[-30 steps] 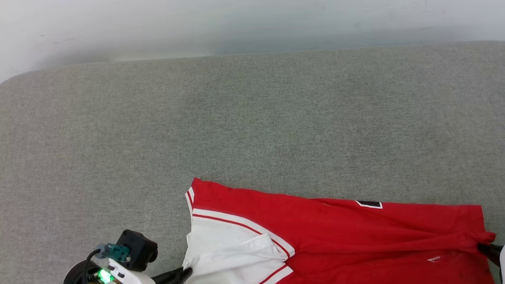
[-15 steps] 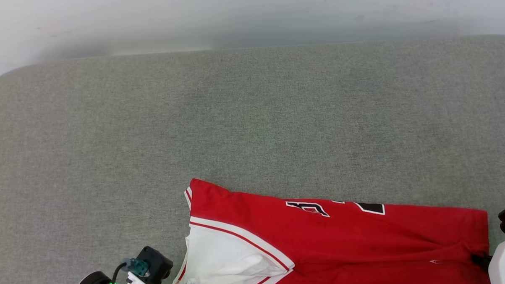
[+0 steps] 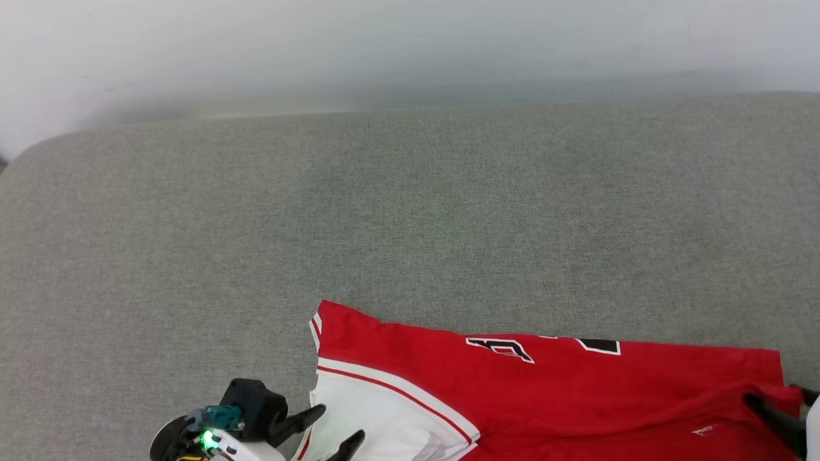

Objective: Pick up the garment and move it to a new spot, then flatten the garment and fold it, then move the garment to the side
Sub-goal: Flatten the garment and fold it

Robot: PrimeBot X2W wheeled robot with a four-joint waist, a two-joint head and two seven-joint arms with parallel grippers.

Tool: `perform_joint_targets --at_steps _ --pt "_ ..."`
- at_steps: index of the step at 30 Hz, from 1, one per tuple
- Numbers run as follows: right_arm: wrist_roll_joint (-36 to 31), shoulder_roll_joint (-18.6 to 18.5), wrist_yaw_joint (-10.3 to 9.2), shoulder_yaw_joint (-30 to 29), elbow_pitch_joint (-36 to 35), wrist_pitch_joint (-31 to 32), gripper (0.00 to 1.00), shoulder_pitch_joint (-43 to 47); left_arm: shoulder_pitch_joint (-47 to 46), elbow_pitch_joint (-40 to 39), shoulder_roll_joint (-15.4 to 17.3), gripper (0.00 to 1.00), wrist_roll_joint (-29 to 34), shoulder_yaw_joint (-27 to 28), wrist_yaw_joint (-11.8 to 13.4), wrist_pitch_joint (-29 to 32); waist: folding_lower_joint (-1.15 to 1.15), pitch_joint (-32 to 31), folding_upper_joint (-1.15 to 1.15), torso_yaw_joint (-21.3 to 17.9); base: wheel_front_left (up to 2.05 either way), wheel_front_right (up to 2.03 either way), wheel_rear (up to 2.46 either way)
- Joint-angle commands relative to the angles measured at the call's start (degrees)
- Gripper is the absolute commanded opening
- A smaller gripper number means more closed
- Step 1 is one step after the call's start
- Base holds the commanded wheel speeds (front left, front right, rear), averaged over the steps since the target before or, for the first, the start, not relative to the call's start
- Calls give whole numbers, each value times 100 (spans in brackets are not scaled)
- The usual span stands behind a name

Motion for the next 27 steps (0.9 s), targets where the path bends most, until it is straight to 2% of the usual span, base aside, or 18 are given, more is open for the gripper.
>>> perform_joint_targets --at_steps 1,4,8,11,14,16,19,22,27 --pt "76 72 -2 -144 -126 79 100 24 -46 -83 -56 100 -57 106 57 -159 0 -58 0 30 0 0 0" --pt "89 168 -2 -479 -377 200 100 126 -103 -217 -68 100 71 300 227 -507 0 -96 0 47 0 0 0" --pt "-34 540 -2 -1032 -627 429 100 244 76 -346 -238 100 118 810 800 -1362 0 -136 0 37 0 0 0" --pt "-128 1053 -2 -1516 -663 714 100 342 311 -445 -391 100 35 1298 1143 -1980 0 -164 0 32 0 0 0" --pt "-318 1527 -1 -1984 -721 982 100 396 562 -494 -536 100 242 1829 1401 -2156 0 -174 0 58 0 0 0" --pt "-523 1800 -1 -2236 -742 1056 100 435 679 -651 -815 100 537 2363 1506 -2178 0 -162 0 87 0 0 0" --pt "-746 2102 -1 -2459 -742 1130 100 462 1033 -812 -1197 100 1169 3107 1415 -2174 0 -147 0 130 0 0 0" --pt "-925 2290 -1 -2594 -622 1150 100 427 1266 -921 -1623 100 1809 3690 1200 -2172 0 -125 0 162 0 0 0" --pt "-1182 2372 -1 -2742 -290 991 100 276 1583 -861 -2206 100 2529 4394 713 -2173 0 -50 0 228 0 0 0"
